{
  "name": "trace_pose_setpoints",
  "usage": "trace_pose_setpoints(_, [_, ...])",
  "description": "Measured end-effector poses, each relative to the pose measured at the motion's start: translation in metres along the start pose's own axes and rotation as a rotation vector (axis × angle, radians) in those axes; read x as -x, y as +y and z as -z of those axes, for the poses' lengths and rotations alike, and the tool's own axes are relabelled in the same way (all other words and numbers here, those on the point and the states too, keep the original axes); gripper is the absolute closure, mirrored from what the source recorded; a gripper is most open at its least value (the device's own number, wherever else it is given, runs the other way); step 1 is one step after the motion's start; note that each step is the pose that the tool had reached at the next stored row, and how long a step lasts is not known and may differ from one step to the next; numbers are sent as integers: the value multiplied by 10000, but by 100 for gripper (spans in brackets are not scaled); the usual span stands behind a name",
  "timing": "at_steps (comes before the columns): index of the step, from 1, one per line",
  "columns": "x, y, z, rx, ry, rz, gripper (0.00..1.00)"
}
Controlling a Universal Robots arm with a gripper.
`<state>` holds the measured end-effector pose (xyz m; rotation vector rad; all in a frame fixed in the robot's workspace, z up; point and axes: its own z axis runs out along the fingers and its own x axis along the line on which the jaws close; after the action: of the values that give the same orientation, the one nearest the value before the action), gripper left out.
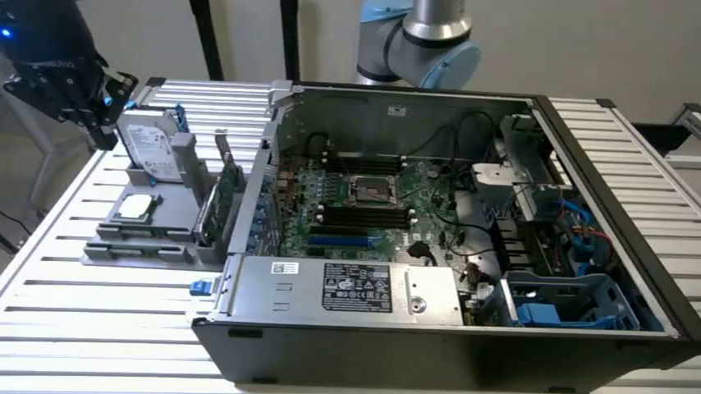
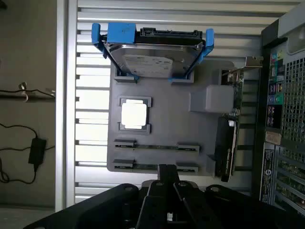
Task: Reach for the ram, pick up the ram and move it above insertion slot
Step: 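Reach for the ram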
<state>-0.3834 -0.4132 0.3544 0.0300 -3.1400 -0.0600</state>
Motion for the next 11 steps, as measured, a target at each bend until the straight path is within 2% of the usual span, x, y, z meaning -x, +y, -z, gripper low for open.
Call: trace_pose_setpoints(11, [0,0,0,-1,0,0,89])
